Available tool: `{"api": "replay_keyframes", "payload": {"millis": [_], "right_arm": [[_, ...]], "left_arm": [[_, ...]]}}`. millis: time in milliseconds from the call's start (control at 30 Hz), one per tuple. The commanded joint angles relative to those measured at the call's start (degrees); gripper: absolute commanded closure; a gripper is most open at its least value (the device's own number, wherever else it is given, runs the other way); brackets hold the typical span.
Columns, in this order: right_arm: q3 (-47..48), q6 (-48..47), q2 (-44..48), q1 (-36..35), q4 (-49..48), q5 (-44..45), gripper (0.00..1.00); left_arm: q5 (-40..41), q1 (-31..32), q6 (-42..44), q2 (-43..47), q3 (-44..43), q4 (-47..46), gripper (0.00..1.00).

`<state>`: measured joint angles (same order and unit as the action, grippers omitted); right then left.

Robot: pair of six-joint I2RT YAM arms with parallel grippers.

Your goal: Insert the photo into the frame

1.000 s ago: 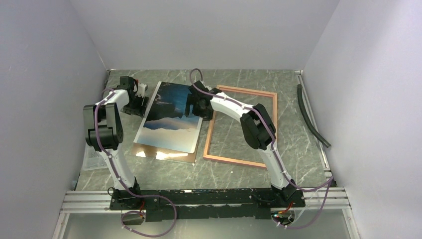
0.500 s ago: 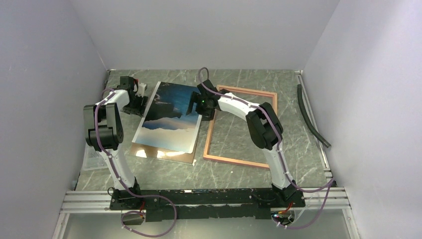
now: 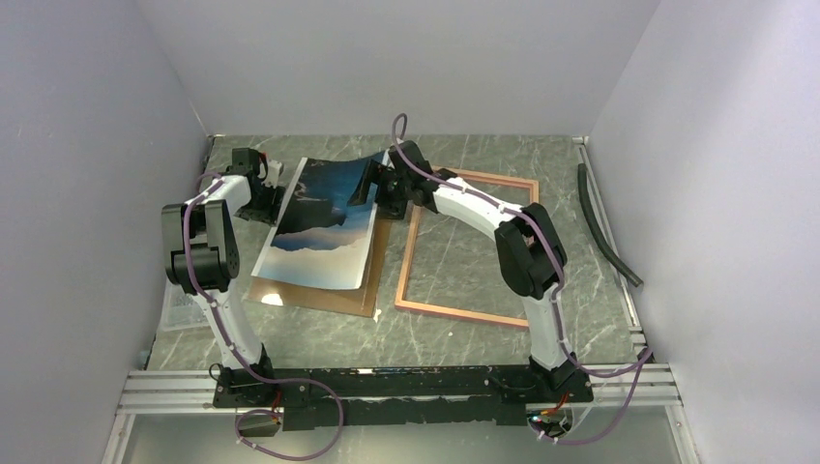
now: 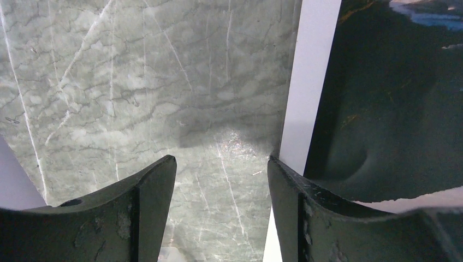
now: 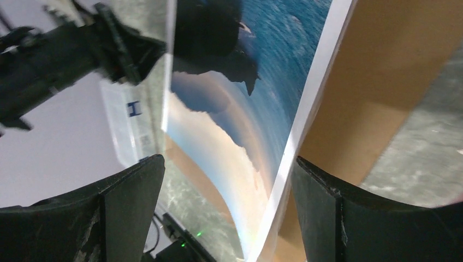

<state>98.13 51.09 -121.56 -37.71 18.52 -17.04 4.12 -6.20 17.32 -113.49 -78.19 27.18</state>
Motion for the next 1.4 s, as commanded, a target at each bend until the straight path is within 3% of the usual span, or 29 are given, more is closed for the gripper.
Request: {"api": "replay_keyframes", "payload": {"millis": [0,167,300,500,933,1067,1267,1367], "right_arm": [[-4.63,3.85,4.73,-2.06,-19.89,-11.66,0.12],[-7.79,8.23,3.2,-2.12,-33.08,-20.59,0.1],[-8.7,10.62,0.91,-2.23,-35.4,-22.01,0.1],[-13.14,9.69,5.16,-0.46,-34.83,-20.42,0.11],[-21.52,16.38,6.26,1.36,-43.65,-20.99,0.19],[-22.09,16.43,6.15,1.71,-43.08,-20.87,0.25],[-25.0,16.49,7.58,3.45,-42.44,-20.28,0.45],[-26.74,15.47,8.95,4.35,-41.71,-20.1,0.48]], "left_arm": [[-4.7,1.45,-0.75,-2.52,2.56,4.09,0.32],[-5.36,1.41,-1.04,-3.04,1.64,4.91,0.32],[-5.63,1.4,-1.39,-2.85,1.51,5.31,0.32],[-4.69,0.55,-0.87,-2.27,0.38,5.79,0.32],[0.47,-3.87,0.78,-3.37,-3.57,4.58,0.32],[0.07,-4.09,1.11,-3.23,-3.21,4.42,0.32],[-1.45,-4.0,1.61,-4.05,-2.17,4.46,0.32],[-1.57,-3.39,2.1,-4.28,-1.51,4.24,0.32]]}}
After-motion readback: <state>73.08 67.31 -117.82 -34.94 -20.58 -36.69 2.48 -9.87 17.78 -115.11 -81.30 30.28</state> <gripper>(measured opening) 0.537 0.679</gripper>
